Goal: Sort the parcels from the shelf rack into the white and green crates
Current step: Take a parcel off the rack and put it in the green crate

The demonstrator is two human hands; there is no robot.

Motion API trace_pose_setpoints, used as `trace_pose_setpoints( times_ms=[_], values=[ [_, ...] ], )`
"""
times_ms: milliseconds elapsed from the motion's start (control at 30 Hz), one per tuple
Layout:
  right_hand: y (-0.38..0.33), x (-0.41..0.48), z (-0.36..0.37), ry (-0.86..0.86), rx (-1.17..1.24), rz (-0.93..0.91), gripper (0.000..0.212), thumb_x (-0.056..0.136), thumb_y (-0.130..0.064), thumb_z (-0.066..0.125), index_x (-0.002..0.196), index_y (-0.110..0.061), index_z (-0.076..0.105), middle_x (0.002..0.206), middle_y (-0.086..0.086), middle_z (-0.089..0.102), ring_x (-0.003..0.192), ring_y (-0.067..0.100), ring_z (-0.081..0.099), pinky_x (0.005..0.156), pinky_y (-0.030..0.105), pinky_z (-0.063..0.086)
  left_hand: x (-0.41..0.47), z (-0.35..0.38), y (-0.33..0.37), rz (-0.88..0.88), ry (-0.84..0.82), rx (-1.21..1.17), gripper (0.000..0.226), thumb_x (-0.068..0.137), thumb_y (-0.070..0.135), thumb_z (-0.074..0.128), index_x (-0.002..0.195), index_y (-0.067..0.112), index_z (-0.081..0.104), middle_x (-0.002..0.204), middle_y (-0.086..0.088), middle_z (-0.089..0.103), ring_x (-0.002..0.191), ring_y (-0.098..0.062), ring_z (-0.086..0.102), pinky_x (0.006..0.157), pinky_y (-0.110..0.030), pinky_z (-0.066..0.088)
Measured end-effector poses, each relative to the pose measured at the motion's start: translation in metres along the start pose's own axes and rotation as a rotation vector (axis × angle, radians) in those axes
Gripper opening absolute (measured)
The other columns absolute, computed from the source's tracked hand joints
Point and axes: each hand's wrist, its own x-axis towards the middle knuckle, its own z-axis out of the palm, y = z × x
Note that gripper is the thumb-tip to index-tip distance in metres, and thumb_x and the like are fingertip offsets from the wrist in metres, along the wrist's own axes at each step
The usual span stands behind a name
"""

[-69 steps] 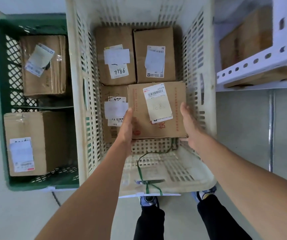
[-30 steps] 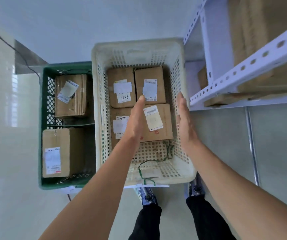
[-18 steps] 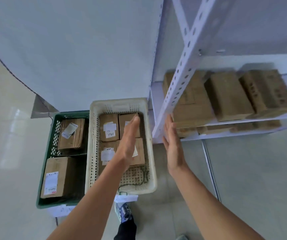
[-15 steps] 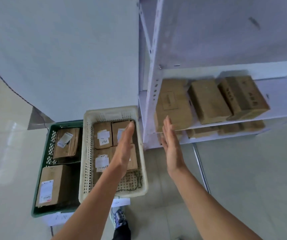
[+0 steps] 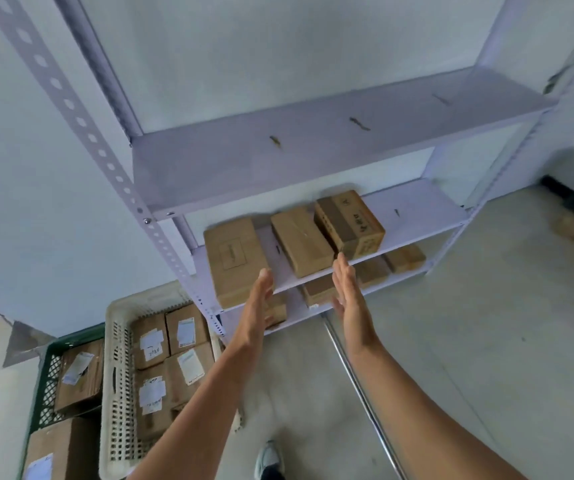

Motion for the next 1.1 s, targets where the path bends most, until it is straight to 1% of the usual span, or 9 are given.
trace_pose_setpoints(
  times_ms=[133, 333, 567, 667, 800, 867, 900, 1000, 1100],
  values=[
    [-0.011, 0.01, -0.041, 0.029, 0.026, -0.005, 0.083, 0.071, -0.104, 0.04, 0.146, -0.069, 0.032, 0.169, -0.029, 0.027, 0.154, -0.008, 0.025, 0.132, 0.04, 0.019, 0.017, 0.042, 0.005, -0.022, -0.047, 0.01, 0.093, 0.089, 0.085, 0.038, 0.166, 0.032, 0.039, 0.166, 0.013, 0.041, 0.153, -0.013, 0.039, 0.116, -0.047, 0.037],
    [-0.024, 0.06, -0.106, 0.123, 0.018, 0.046, 0.074, 0.09, -0.083, 0.032, 0.158, -0.053, 0.03, 0.171, -0.023, 0.027, 0.157, -0.001, 0.024, 0.133, 0.046, 0.018, 0.072, 0.095, 0.014, -0.077, -0.053, -0.029, 0.097, 0.087, 0.085, 0.04, 0.165, 0.028, 0.041, 0.168, 0.008, 0.042, 0.143, -0.011, 0.043, 0.108, -0.045, 0.037],
    [-0.051, 0.125, -0.178, 0.214, 0.003, 0.053, 0.08, 0.081, -0.091, 0.042, 0.153, -0.057, 0.031, 0.17, -0.02, 0.029, 0.155, 0.002, 0.028, 0.127, 0.038, 0.024, 0.145, 0.151, 0.037, -0.144, -0.095, -0.041, 0.104, 0.078, 0.089, 0.041, 0.162, 0.027, 0.044, 0.15, 0.009, 0.05, 0.134, -0.013, 0.046, 0.112, -0.049, 0.036],
    [-0.057, 0.15, -0.196, 0.22, -0.006, 0.08, 0.077, 0.086, -0.084, 0.036, 0.157, -0.055, 0.027, 0.173, -0.019, 0.025, 0.159, 0.007, 0.025, 0.131, 0.045, 0.02, 0.166, 0.169, 0.045, -0.159, -0.126, -0.008, 0.109, 0.069, 0.098, 0.042, 0.157, 0.034, 0.048, 0.143, 0.013, 0.05, 0.133, -0.012, 0.046, 0.121, -0.055, 0.031],
    [-0.062, 0.18, -0.21, 0.181, -0.015, 0.098, 0.096, 0.077, -0.096, 0.04, 0.161, -0.052, 0.024, 0.173, -0.019, 0.023, 0.159, 0.007, 0.022, 0.132, 0.048, 0.017, 0.19, 0.184, 0.049, -0.164, -0.135, -0.011, 0.068, 0.071, 0.098, 0.041, 0.121, 0.056, 0.059, 0.143, 0.018, 0.053, 0.135, -0.012, 0.048, 0.128, -0.065, 0.024],
    [-0.062, 0.196, -0.217, 0.169, -0.003, 0.12, 0.106, 0.07, -0.099, 0.042, 0.162, -0.05, 0.024, 0.173, -0.018, 0.024, 0.159, 0.006, 0.024, 0.132, 0.045, 0.019, 0.202, 0.19, 0.046, -0.164, -0.111, 0.005, 0.057, 0.078, 0.095, 0.038, 0.116, 0.059, 0.061, 0.14, 0.02, 0.056, 0.136, -0.012, 0.048, 0.127, -0.066, 0.025],
    [-0.061, 0.203, -0.222, 0.159, 0.003, 0.126, 0.101, 0.074, -0.096, 0.04, 0.162, -0.049, 0.024, 0.173, -0.018, 0.024, 0.159, 0.006, 0.024, 0.132, 0.043, 0.02, 0.205, 0.192, 0.046, -0.165, -0.1, 0.012, 0.061, 0.08, 0.094, 0.036, 0.122, 0.057, 0.061, 0.142, 0.017, 0.055, 0.137, -0.013, 0.047, 0.127, -0.066, 0.025],
    [-0.054, 0.228, -0.238, 0.124, -0.008, 0.147, 0.092, 0.083, -0.087, 0.035, 0.164, -0.044, 0.023, 0.174, -0.016, 0.022, 0.16, 0.007, 0.022, 0.132, 0.046, 0.018, 0.218, 0.201, 0.042, -0.176, -0.024, 0.006, 0.107, 0.073, 0.098, 0.038, 0.157, 0.032, 0.05, 0.155, 0.007, 0.049, 0.137, -0.015, 0.047, 0.124, -0.064, 0.03],
    [-0.046, 0.254, -0.26, 0.082, -0.025, 0.178, 0.092, 0.087, -0.085, 0.033, 0.166, -0.038, 0.022, 0.175, -0.013, 0.02, 0.161, 0.009, 0.021, 0.133, 0.049, 0.017, 0.23, 0.215, 0.035, -0.207, 0.062, 0.005, 0.106, 0.083, 0.092, 0.038, 0.163, 0.022, 0.042, 0.164, 0.0, 0.046, 0.136, -0.016, 0.049, 0.116, -0.055, 0.036]
  ],
)
